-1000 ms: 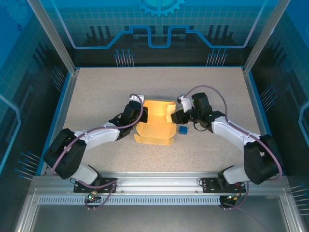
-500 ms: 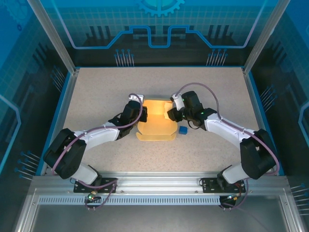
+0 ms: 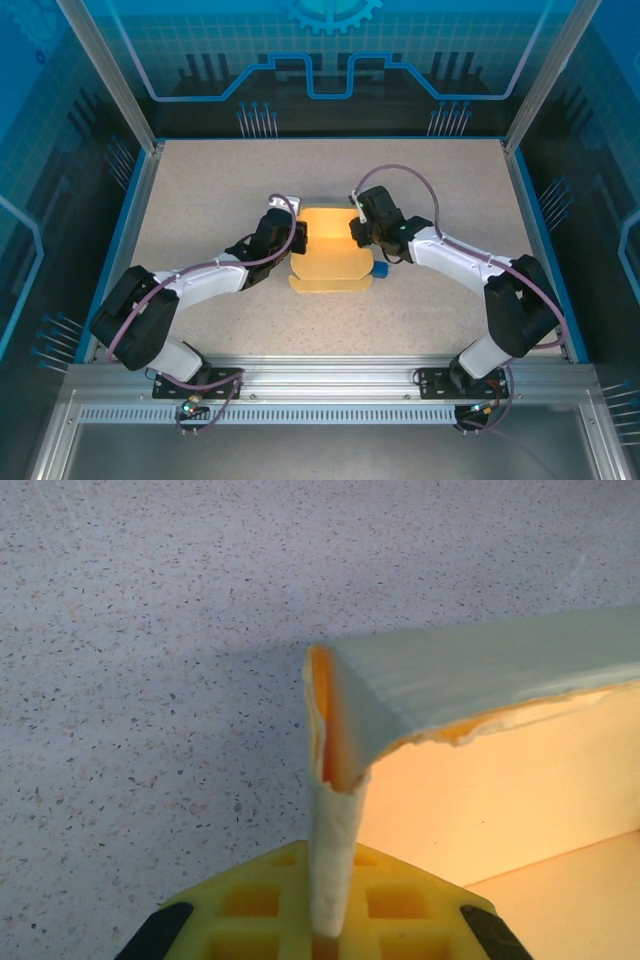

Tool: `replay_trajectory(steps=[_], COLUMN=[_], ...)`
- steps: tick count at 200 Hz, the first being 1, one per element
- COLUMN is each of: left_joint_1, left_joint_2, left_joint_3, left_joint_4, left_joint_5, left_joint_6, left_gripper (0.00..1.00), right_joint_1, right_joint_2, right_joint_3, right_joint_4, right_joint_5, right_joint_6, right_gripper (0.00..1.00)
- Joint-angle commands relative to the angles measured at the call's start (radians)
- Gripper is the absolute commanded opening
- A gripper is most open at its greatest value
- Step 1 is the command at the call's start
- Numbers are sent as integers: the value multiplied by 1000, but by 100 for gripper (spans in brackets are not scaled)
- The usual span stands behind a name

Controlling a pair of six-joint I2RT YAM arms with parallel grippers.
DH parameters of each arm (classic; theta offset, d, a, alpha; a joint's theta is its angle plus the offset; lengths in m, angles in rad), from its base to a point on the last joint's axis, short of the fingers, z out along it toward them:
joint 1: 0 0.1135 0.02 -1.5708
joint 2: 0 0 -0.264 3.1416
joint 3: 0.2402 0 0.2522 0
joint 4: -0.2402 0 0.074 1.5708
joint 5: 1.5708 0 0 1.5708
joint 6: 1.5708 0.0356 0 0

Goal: Fold the paper box

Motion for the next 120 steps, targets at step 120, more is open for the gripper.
replay_trajectory(steps=[120], left_joint_1=[-3], left_joint_2=[-28], left_joint_3=[18], left_joint_4=[-29], left_joint_5=[4], left_joint_6=[4], left_gripper=[7], right_joint_1=[49], right_joint_2=[109], right_joint_3=[92], right_joint_4=[-174], right_joint_5=[414], right_joint_6=[22], right_gripper=[12])
